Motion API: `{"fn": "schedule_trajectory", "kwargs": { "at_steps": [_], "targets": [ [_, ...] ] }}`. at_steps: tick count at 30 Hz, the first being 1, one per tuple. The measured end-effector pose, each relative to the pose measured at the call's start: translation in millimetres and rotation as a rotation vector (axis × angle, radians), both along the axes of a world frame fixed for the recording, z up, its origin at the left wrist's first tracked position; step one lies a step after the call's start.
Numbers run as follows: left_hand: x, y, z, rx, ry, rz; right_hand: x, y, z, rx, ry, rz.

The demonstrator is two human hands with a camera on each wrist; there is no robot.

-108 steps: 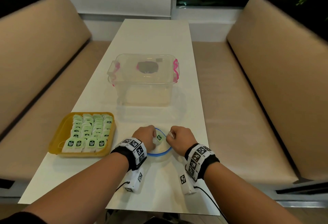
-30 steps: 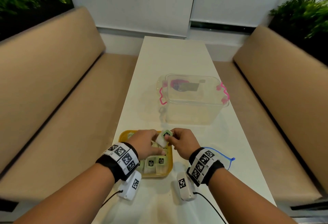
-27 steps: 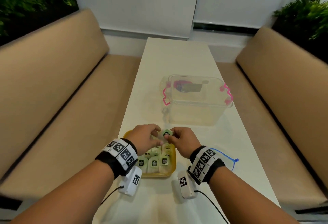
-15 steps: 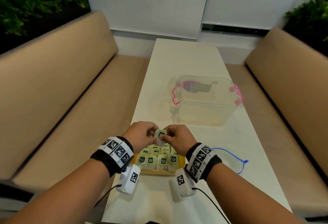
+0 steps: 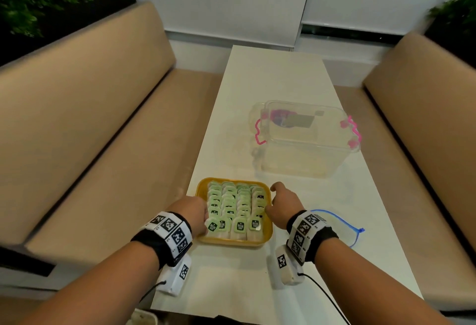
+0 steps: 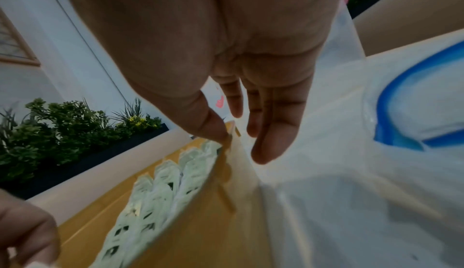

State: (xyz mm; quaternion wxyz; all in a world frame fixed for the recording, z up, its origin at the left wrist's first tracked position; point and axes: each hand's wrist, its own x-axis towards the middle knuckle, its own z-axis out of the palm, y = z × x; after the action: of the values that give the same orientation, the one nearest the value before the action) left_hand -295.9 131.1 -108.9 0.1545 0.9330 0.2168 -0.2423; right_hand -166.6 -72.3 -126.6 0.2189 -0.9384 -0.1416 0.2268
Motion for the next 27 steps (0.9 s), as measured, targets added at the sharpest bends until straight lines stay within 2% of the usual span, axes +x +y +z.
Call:
{"fn": "schedule_trajectory", "kwargs": {
  "at_steps": [5,9,13,16,18,22,25,27],
  "targets": [
    [5,-5,-5,0.140,0.027,-0.012,-1,-1,-4,0.106,0.072,-0.056],
    [8,-11,5,0.170,0.032,-0.020,5,-18,5,0.180,0.023,-0.049],
    [23,-35,31,0.103,-0.234,-0.021,26,-60,19,0.241,-0.090,-0.069],
    [48,-80,45,-0.060,-0.351,-0.189,40,-101,20,0.147,-0.106,-0.007],
    [68,-118,42,-0.116,-0.315,-0.319,44,-130,19,0.061,-0.061,0.034],
    [102,-188,14,-0.065,-0.207,-0.497,46,-178,7,-0.094,0.090,0.120],
    [116,-220,-16,-0.010,-0.022,-0.449,43,-198,-8,-0.210,0.087,0.226],
    [118,-230,-32,-0.005,0.020,-0.367,42,-206,-20,-0.233,0.016,0.268]
  ]
}}
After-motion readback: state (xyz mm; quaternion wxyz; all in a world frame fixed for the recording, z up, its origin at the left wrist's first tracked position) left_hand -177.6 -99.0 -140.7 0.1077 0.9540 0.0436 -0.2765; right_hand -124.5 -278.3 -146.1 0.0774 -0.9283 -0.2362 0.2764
